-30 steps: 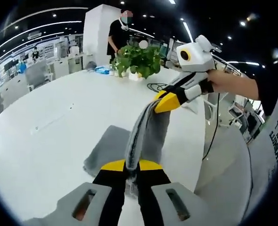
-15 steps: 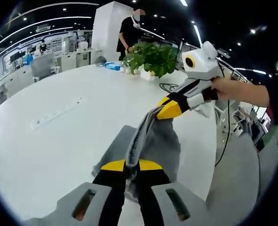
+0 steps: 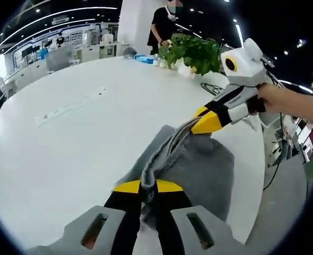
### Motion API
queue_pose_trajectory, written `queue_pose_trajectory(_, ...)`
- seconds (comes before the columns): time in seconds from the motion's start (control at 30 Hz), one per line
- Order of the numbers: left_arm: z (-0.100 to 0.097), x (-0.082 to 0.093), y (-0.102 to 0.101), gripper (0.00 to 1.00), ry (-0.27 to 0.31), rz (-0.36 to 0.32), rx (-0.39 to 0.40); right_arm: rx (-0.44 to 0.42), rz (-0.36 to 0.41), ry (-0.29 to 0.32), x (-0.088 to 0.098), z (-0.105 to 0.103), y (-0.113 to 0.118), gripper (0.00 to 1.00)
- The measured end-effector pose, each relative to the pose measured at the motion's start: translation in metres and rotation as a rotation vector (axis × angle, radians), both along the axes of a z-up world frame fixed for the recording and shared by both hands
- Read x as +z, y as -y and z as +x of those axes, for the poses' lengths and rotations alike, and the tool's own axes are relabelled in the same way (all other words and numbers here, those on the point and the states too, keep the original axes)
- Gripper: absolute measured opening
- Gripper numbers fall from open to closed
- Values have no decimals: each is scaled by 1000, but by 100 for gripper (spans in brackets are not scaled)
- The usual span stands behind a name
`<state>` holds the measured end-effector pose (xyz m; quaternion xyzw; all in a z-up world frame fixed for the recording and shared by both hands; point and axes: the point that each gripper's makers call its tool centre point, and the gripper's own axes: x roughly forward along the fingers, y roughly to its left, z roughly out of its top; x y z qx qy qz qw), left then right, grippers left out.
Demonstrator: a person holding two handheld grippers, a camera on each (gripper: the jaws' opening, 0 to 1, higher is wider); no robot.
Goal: Fold the towel on the table until its edges align and the towel forms a compact rectangular stack.
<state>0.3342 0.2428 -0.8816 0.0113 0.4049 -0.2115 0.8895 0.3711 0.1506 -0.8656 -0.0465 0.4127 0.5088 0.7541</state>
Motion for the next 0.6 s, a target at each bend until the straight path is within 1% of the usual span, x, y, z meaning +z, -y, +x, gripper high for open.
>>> queue_pose_trajectory(0.07, 2, -10, -2, 9, -22, 1, 18, -3, -2, -7, -4, 3, -1, 4)
queue_pose_trajectory(0.13, 4, -16, -3, 9, -31, -1, 29, -9, -3, -17, -7, 5, -3, 5)
queue_pose_trajectory(0.17, 2, -16, -3, 9, -33, -2, 32, -8, -6, -17, -9, 5, -4, 5)
queue_pose_trajectory(0.23, 5, -19, -4, 9, -30, -6, 41, -2, -18, -12, -12, 8, -5, 5)
queue_pose_trajectory(0.27, 6, -21, -3, 9, -28, 1, 25, 1, -22, -10, -13, 9, -5, 5)
queue_pose_trajectory(0.3, 7, -23, -3, 9, -10, 40, -29, 4, -26, -10, -15, 11, -5, 5)
queue_pose_trajectory(0.33, 7, -25, -2, 9, -14, 41, -48, -6, -21, -19, -17, 14, -5, 5)
queue_pose_trajectory(0.37, 9, -29, -1, 9, -25, 24, -43, -18, -16, -29, -18, 16, -6, 5)
queue_pose_trajectory(0.47, 13, -28, -1, 8, -53, -46, -16, -37, -20, -33, -26, 22, -2, 5)
queue_pose_trajectory(0.5, 15, -29, -2, 8, -62, -53, -16, -42, -17, -35, -27, 23, -1, 5)
queue_pose_trajectory(0.6, 20, -29, -1, 8, -58, -61, -41, -57, -14, -33, -30, 25, 1, 6)
